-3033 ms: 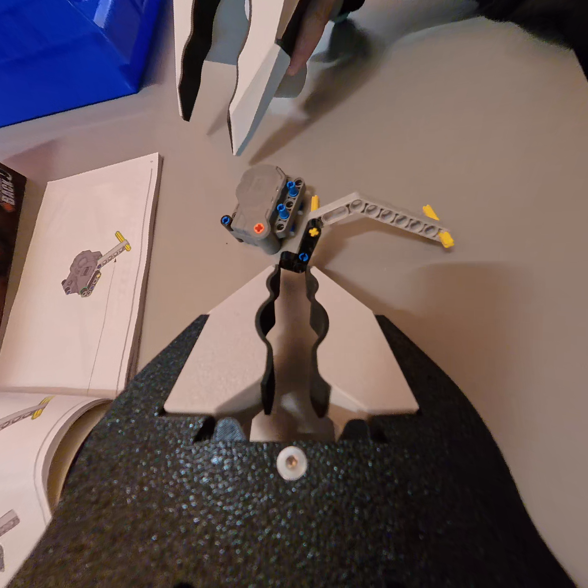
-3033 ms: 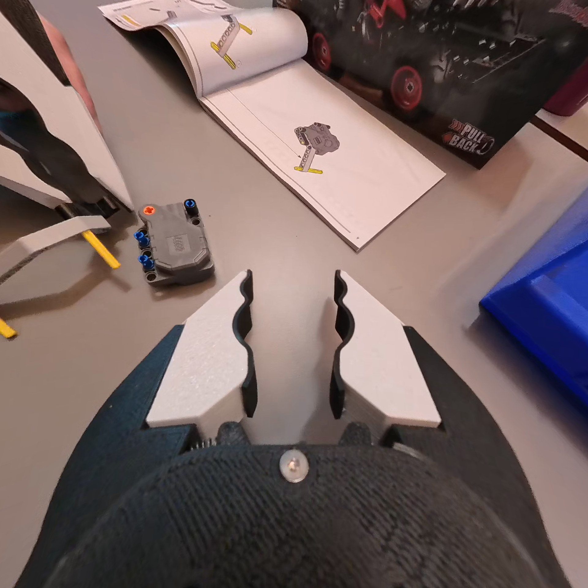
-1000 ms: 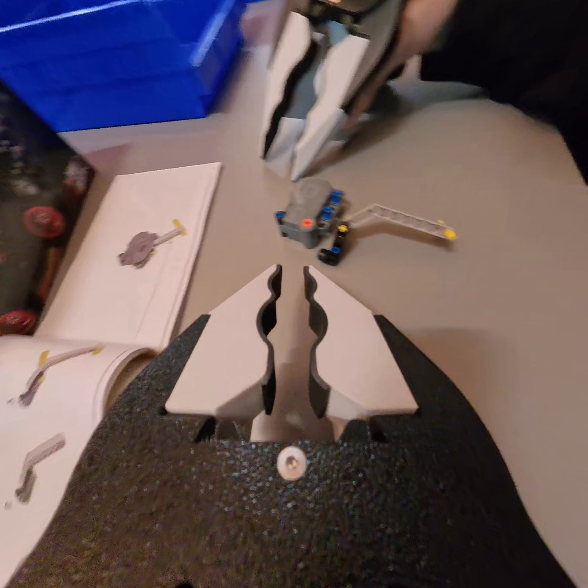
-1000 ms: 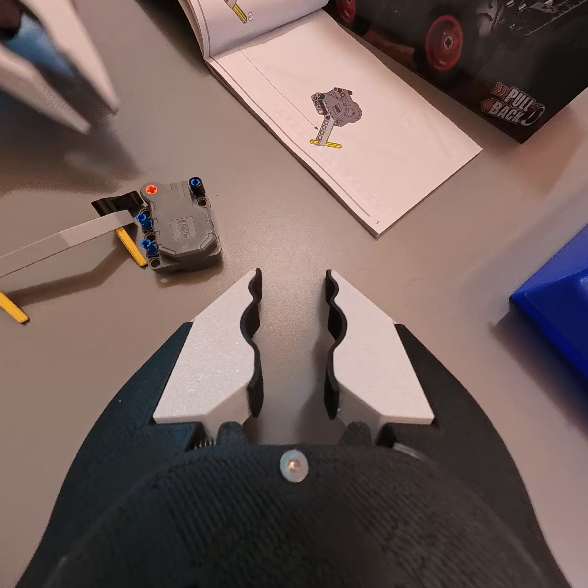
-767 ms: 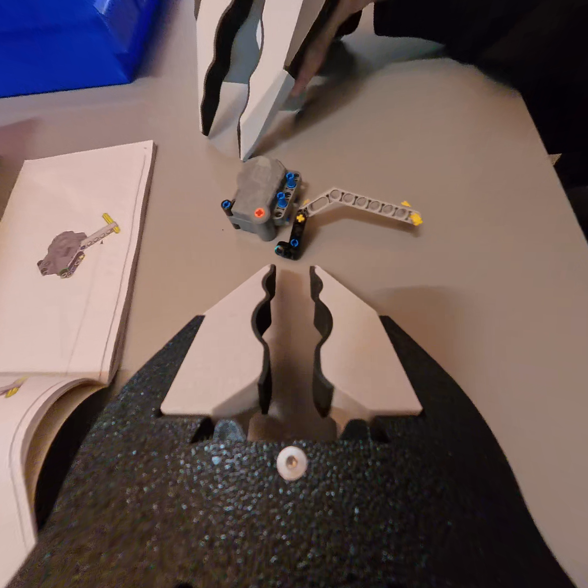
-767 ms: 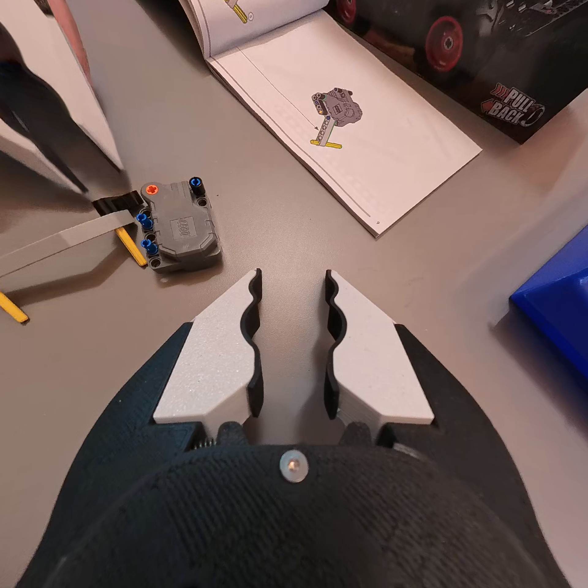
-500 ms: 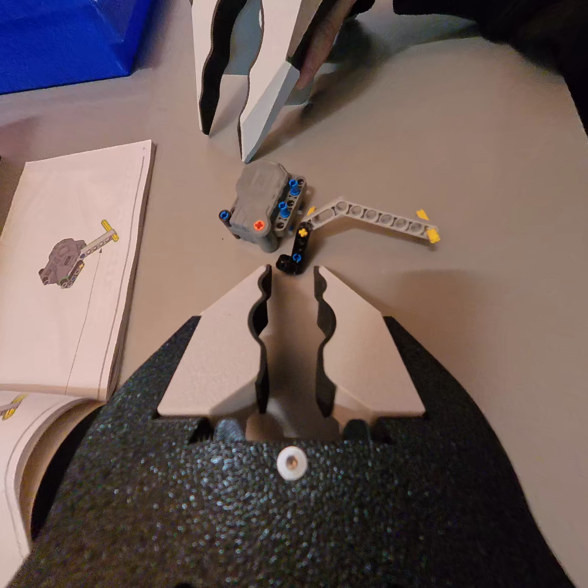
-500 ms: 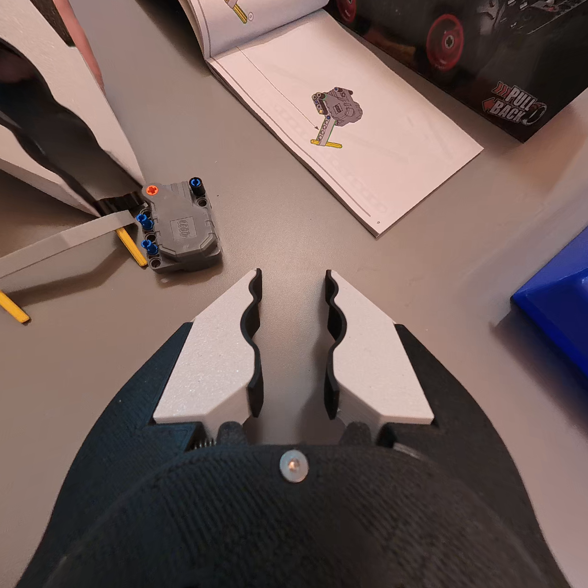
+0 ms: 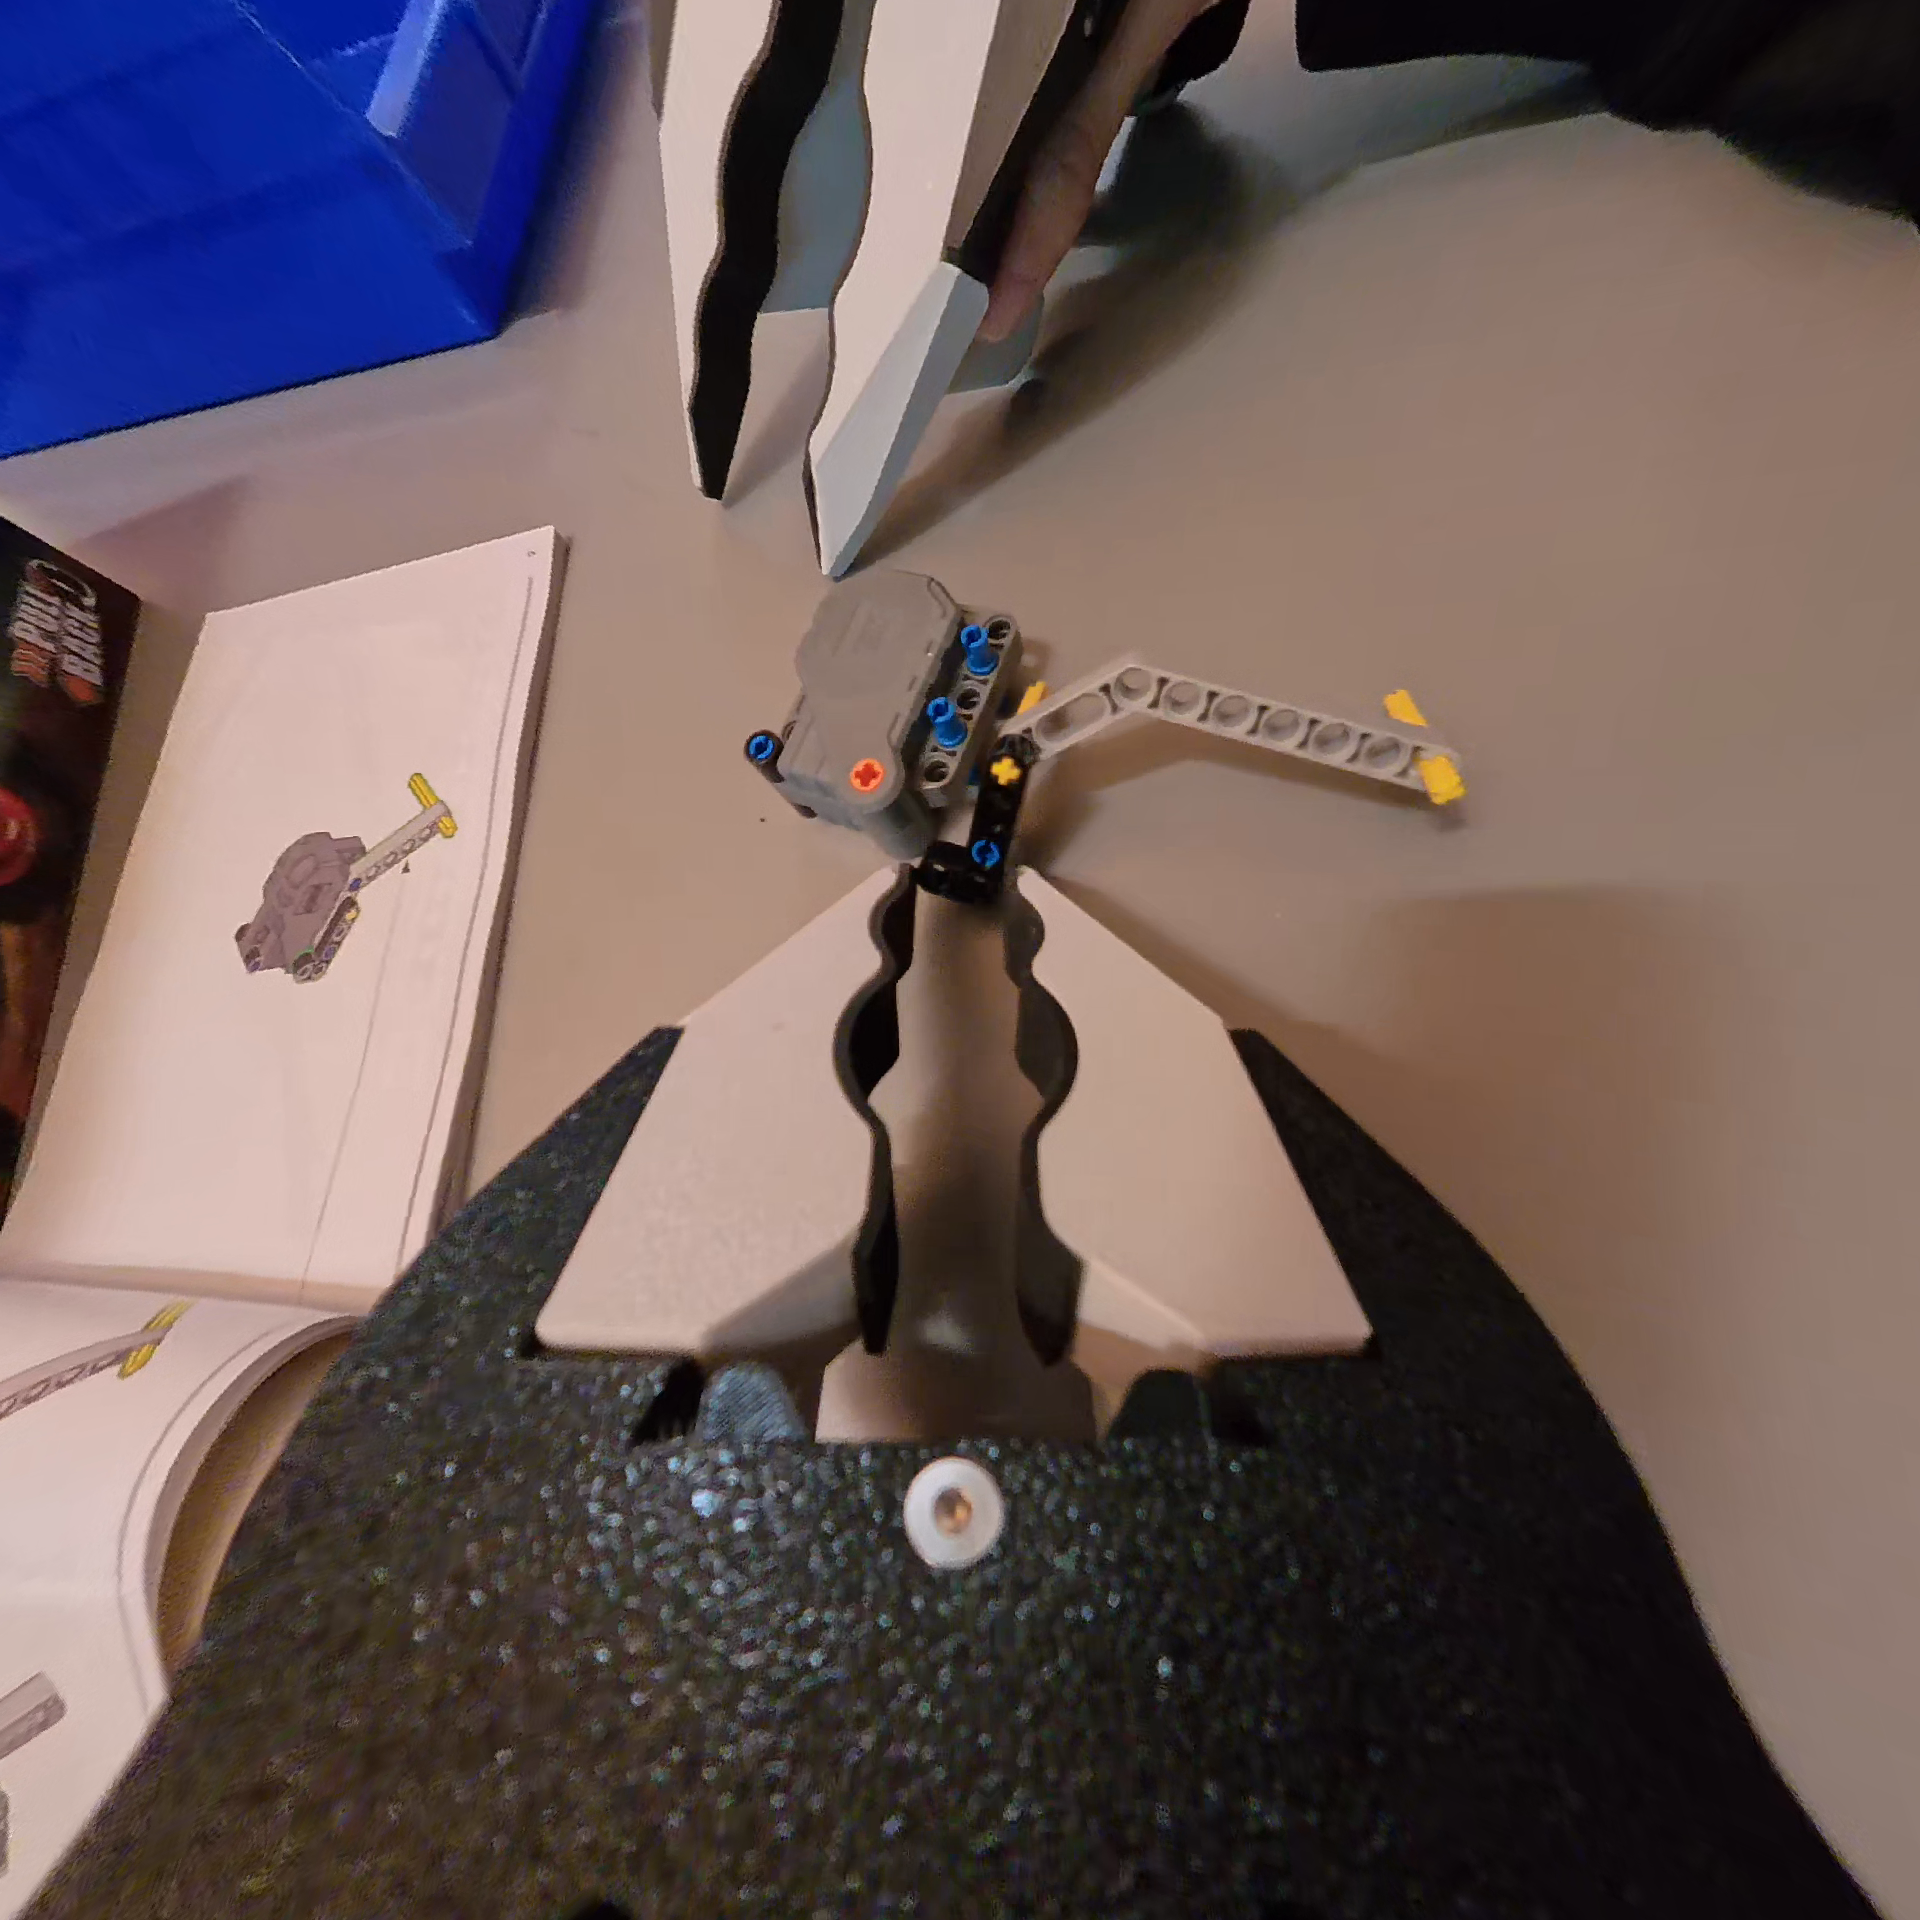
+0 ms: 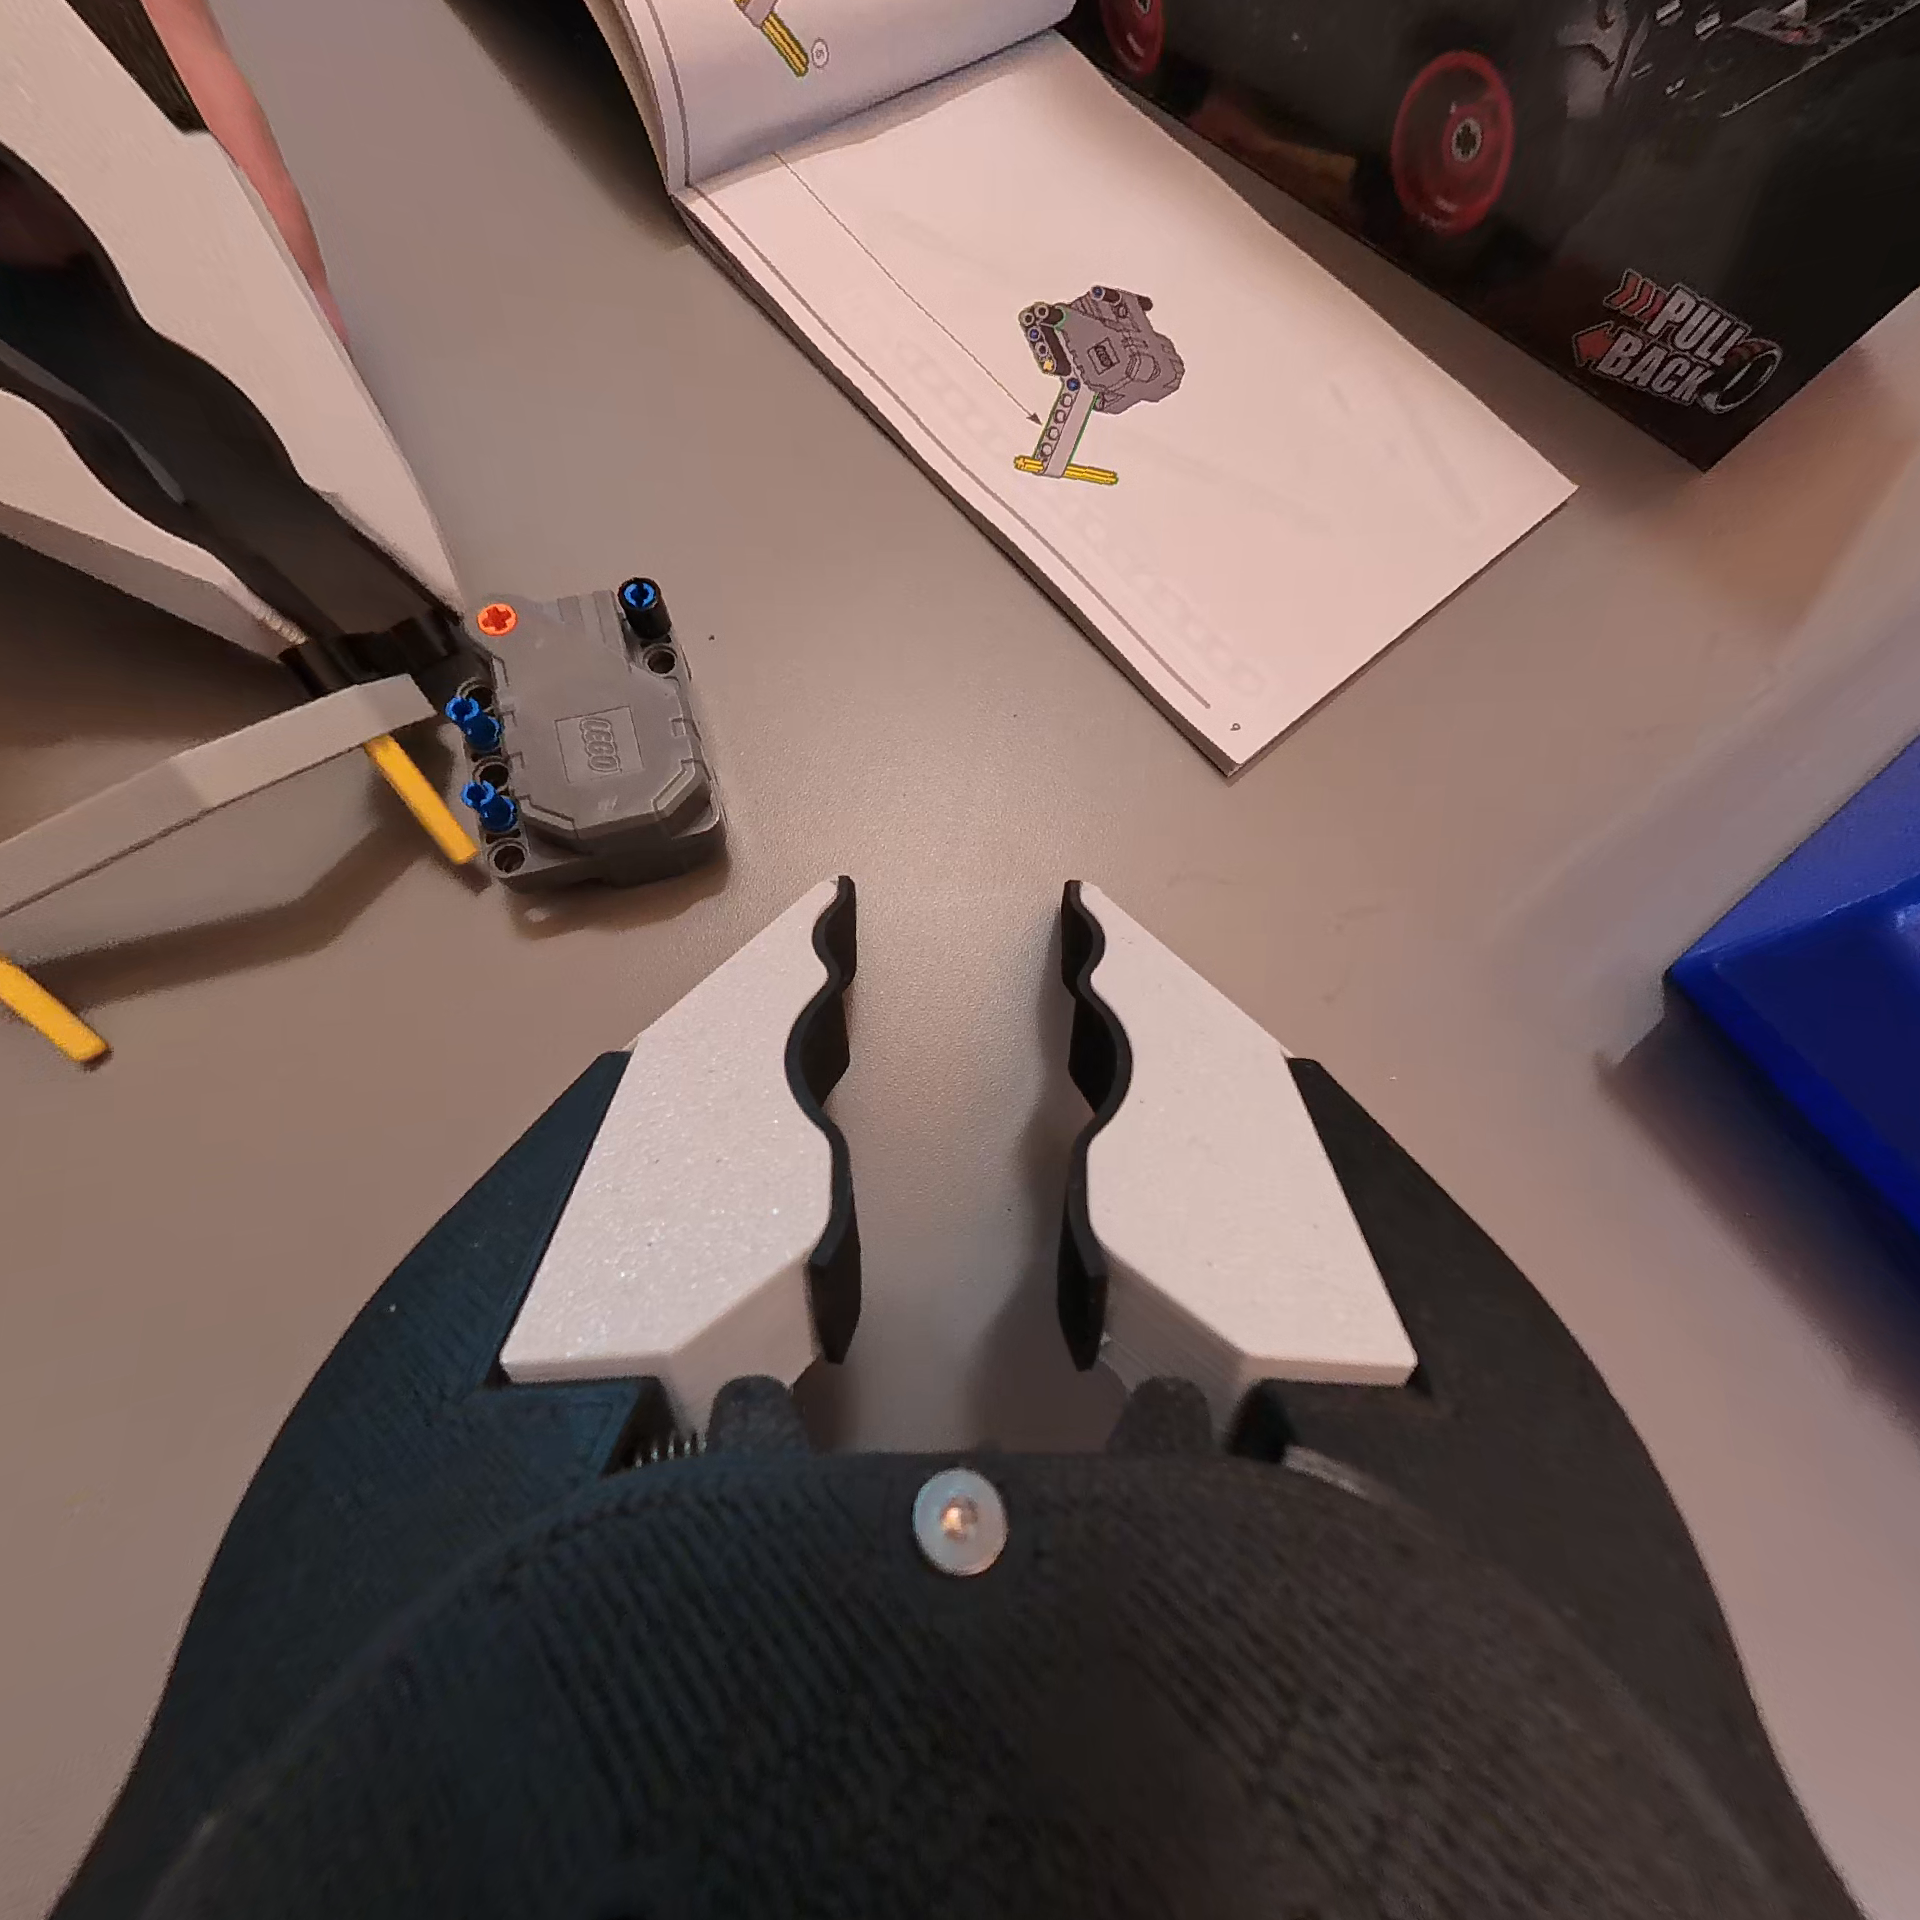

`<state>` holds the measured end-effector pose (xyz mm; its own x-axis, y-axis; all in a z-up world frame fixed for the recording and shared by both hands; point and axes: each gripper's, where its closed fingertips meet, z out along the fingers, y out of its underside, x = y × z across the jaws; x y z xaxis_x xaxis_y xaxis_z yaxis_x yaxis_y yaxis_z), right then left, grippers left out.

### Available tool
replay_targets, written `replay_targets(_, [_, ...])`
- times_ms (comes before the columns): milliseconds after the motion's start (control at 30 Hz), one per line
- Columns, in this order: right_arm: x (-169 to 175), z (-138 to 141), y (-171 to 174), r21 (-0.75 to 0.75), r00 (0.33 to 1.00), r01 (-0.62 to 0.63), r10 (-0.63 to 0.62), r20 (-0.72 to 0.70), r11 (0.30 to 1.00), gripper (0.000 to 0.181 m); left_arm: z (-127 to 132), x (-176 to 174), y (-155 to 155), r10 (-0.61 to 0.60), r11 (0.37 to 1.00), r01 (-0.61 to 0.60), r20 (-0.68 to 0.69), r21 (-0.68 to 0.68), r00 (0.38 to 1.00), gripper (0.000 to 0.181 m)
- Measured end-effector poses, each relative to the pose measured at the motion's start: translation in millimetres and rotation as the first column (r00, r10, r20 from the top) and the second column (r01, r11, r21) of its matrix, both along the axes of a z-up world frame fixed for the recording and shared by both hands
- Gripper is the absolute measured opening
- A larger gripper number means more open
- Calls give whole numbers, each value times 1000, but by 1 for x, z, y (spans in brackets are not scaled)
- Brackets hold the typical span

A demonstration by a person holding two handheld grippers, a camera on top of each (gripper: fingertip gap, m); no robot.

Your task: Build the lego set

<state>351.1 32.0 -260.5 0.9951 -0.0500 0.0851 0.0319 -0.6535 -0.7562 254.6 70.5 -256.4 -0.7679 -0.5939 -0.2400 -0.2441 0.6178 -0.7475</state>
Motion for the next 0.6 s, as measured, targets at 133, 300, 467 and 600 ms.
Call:
replay_targets(133, [0, 0, 0, 0, 1000, 0, 0, -2, 1000, 38, 3, 0, -1, -4, 1000, 4, 15, -11, 1000, 13])
replay_targets(300, [0, 0, 0, 0, 1000, 0, 0, -1, 1000, 38, 5, 0, -3, -16, 1000, 17, 34, -4, 999, 13])
replay_targets(467, [0, 0, 0, 0, 1000, 0, 0, -1, 1000, 38, 15, 1, -2, -12, 1000, 14, 73, -27, 997, 13])
replay_targets(600, [0, 0, 0, 0, 1000, 0, 0, 1, 1000, 38, 19, 0, -2, -14, 999, 17, 86, -36, 996, 13])
